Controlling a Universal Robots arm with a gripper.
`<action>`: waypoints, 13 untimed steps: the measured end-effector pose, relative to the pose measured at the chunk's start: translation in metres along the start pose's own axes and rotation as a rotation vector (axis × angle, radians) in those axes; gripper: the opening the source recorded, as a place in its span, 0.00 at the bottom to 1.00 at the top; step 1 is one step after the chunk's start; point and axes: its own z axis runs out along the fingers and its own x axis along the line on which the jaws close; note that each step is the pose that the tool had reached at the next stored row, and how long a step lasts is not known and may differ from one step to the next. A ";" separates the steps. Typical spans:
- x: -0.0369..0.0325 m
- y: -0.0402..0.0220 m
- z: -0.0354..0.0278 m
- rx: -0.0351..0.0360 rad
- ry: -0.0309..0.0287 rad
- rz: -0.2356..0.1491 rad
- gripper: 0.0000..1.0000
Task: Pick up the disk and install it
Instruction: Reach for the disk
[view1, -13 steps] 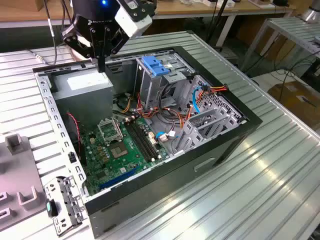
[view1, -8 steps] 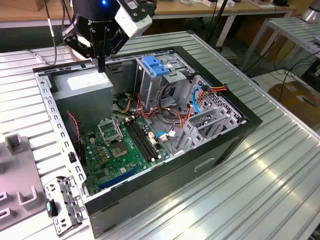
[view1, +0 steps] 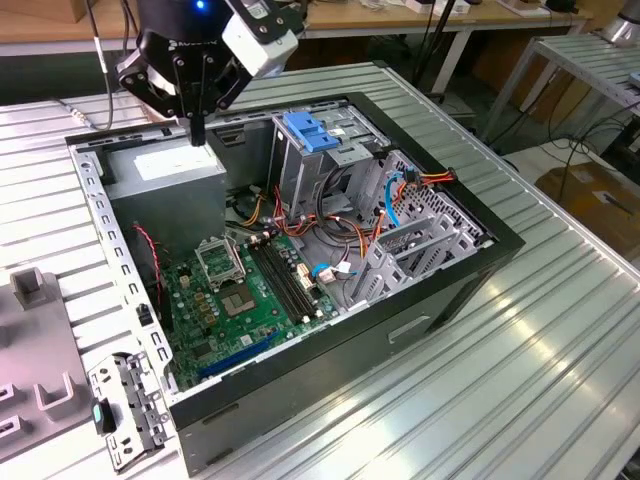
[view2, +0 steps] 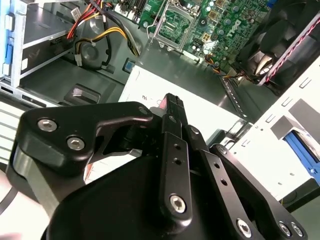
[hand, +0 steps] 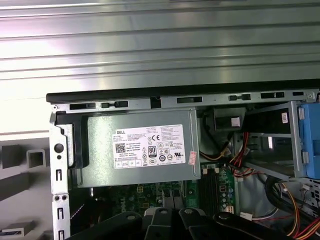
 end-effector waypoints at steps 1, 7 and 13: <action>0.0006 0.0000 0.0000 0.0000 0.0000 0.000 0.11; 0.0038 -0.0003 -0.0001 0.0001 0.0004 0.000 0.11; 0.0070 -0.0005 -0.0002 0.0002 0.0016 0.000 0.11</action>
